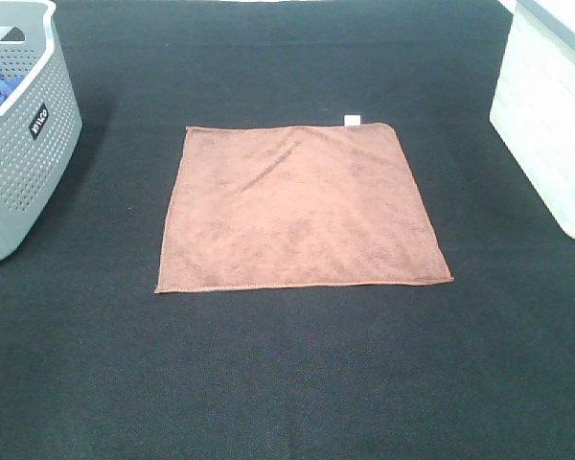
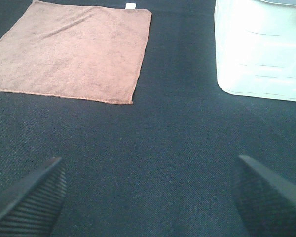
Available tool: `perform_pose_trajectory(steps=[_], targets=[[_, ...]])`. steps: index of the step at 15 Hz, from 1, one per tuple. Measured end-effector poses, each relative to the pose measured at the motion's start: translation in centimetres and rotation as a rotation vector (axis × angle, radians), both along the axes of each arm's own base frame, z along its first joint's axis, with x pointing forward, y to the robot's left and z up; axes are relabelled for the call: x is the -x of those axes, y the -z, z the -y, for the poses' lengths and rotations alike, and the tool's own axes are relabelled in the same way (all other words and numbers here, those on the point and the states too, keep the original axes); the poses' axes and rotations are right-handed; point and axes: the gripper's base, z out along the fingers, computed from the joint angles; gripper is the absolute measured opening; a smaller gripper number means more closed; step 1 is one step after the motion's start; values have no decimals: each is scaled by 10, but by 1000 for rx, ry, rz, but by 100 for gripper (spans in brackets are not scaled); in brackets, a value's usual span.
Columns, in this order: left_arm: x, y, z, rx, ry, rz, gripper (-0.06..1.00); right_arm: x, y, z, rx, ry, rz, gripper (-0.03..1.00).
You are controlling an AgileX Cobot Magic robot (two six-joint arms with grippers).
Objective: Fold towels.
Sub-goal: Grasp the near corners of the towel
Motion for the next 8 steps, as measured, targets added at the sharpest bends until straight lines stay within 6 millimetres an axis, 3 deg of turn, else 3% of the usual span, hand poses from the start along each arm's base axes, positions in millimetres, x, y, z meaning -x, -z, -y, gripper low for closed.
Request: perform_pose_trajectory(steps=[8], targets=[[0,0,0,0,0,0,64,0,0,0,0,0,0,85]])
